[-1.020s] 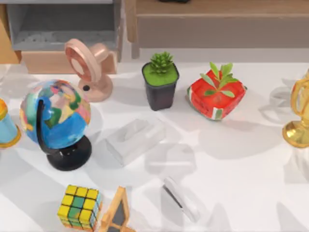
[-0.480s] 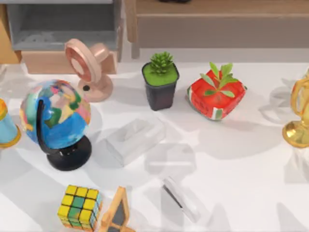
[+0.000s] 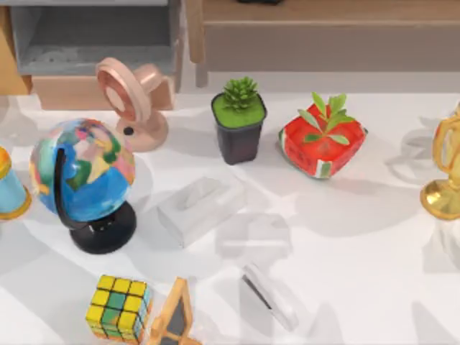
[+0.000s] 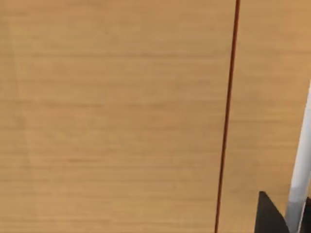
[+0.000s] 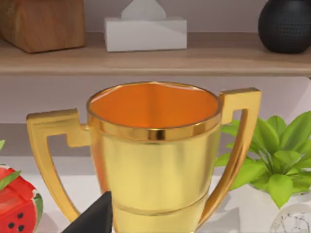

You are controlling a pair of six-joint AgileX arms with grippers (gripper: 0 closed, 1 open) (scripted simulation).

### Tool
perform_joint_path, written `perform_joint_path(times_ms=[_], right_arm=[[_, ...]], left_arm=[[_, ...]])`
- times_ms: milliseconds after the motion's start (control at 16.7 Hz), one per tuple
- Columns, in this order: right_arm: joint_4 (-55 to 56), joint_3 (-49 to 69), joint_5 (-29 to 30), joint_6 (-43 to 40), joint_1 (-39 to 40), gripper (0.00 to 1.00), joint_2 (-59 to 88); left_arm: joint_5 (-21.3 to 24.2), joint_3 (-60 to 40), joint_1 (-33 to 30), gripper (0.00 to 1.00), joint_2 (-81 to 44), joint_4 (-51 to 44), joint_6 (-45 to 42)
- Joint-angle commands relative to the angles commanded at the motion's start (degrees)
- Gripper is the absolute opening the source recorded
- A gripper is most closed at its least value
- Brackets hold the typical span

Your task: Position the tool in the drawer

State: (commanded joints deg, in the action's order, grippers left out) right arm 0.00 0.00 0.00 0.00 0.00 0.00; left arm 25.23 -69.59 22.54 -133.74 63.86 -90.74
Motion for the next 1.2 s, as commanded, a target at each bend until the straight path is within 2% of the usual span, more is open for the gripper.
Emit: perform_joint_path(times_ms=[540, 960, 1200], right_arm=[[0.00, 0.00, 0.00, 0.00, 0.00, 1.00, 0.00], [0.00, 0.00, 0.00, 0.00, 0.00, 1.00, 0.00], [0.00, 0.00, 0.00, 0.00, 0.00, 1.00, 0.00]], left_arm=[[0.15, 0.96, 0.61, 0.00, 0.21, 0.22, 0.27], [3.49, 14.56, 3.85, 0.00, 5.98, 6.95, 0.16], [3.98, 15.96, 4.26, 0.00, 6.77, 7.96, 0.10]])
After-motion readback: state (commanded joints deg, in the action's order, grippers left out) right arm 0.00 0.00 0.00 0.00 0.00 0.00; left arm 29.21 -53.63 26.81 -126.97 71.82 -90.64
